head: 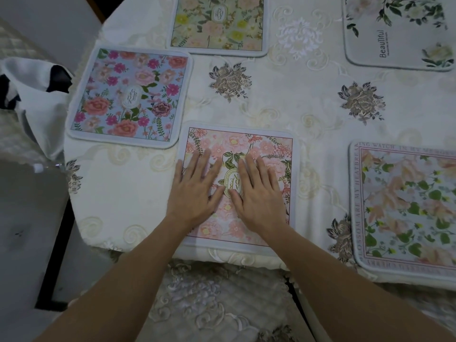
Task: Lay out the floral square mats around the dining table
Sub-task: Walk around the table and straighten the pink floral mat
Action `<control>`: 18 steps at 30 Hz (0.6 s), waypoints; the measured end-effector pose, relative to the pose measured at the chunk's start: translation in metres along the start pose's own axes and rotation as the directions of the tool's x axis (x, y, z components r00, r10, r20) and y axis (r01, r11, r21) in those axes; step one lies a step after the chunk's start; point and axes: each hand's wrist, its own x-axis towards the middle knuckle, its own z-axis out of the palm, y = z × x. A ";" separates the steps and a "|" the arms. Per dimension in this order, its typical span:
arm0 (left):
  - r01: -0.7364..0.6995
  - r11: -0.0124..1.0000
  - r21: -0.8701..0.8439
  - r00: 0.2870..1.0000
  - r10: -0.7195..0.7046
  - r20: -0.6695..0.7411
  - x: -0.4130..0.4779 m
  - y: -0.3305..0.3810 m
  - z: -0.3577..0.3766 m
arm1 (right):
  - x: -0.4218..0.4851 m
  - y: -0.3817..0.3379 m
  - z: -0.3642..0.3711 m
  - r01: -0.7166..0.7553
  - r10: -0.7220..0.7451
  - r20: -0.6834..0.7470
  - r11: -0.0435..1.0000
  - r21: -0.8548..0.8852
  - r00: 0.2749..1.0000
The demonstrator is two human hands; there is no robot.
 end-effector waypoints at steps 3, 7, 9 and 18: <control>-0.039 0.999 -0.002 0.999 0.039 0.020 -0.005 -0.005 -0.001 | -0.004 0.008 0.000 0.022 -0.022 -0.024 1.000 0.004 0.999; -0.028 1.000 -0.002 0.999 0.028 0.035 -0.004 -0.006 -0.003 | -0.018 0.030 -0.005 -0.017 0.017 -0.021 1.000 -0.019 1.000; -0.021 1.000 0.002 0.999 0.021 0.037 -0.004 -0.005 -0.002 | -0.022 0.041 -0.007 -0.045 0.045 -0.004 0.999 -0.028 0.999; 0.066 0.998 -0.007 0.995 -0.066 0.074 -0.005 -0.002 -0.005 | -0.030 0.059 -0.011 -0.061 0.060 0.045 0.998 0.019 0.997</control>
